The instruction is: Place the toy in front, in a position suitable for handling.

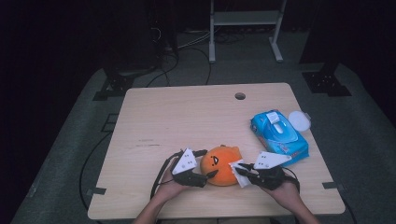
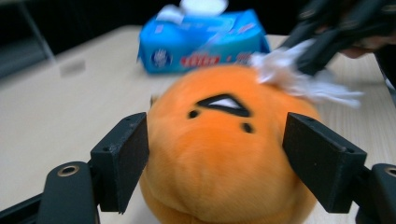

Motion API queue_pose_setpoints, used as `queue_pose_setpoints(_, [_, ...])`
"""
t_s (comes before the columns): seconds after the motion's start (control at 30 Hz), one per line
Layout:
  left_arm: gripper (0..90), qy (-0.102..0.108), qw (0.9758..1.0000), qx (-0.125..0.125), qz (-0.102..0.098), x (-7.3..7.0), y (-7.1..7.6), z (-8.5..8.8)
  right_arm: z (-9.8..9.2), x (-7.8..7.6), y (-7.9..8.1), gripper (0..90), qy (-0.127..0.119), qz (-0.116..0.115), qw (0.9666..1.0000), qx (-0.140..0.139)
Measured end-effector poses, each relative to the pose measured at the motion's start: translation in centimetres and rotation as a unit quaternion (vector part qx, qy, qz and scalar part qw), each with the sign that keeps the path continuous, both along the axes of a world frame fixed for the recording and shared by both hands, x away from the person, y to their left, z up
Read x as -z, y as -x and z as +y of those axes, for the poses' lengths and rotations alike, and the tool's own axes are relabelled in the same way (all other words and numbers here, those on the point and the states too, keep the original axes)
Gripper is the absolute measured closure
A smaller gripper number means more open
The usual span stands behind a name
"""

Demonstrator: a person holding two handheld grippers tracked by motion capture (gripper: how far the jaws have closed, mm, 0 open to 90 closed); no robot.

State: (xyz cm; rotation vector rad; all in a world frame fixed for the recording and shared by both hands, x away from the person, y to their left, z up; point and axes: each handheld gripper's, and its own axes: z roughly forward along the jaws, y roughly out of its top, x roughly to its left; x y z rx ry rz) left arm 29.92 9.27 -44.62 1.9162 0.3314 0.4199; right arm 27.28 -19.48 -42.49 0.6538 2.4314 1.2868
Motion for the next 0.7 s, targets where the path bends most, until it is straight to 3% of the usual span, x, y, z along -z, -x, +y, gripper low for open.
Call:
queue_pose_setpoints(0.07, [23.8, -0.023, 0.999, 0.009, -0.037, -0.1, 0.7, -0.5, -0.1, 0.1, 0.0, 79.5, 0.001, -0.001, 1.0, 0.002])
queue_pose_setpoints(0.1, [27.3, -0.033, 0.9986, 0.007, -0.04, 0.1, 0.7, -0.6, 0.0, 0.1, 0.0, 79.4, -0.001, 0.001, 1.0, 0.002])
queue_pose_setpoints(0.23, [33.6, -0.035, 0.9992, -0.002, -0.019, 0.4, 0.3, -0.3, 1.2, -0.2, 0.8, 79.3, 0.0, -0.013, 0.9998, -0.012])
queue_pose_setpoints(0.33, [33.9, -0.025, 0.9996, -0.008, 0.013, 0.5, -0.2, 0.3, 2.7, -0.2, 1.7, 79.1, 0.021, -0.03, 0.9985, -0.04])
queue_pose_setpoints(0.4, [33.9, -0.024, 0.9995, -0.01, 0.018, 0.6, -0.3, 0.4, 2.6, -0.3, 1.5, 79.1, 0.028, -0.033, 0.9981, -0.043])
queue_pose_setpoints(0.5, [33.9, -0.015, 0.9992, -0.017, 0.032, 0.7, -0.6, 0.6, 1.9, -0.3, 1.1, 79.3, 0.028, -0.03, 0.9986, -0.033])
queue_pose_setpoints(0.53, [33.9, -0.008, 0.999, -0.019, 0.04, 0.7, -0.8, 0.8, 0.8, -0.2, 0.6, 79.3, 0.027, -0.025, 0.9992, -0.018])
queue_pose_setpoints(0.7, [33.8, -0.004, 0.9985, -0.024, 0.048, 0.8, -1.0, 0.9, -0.8, -0.1, 0.3, 79.3, 0.034, -0.026, 0.999, 0.009])
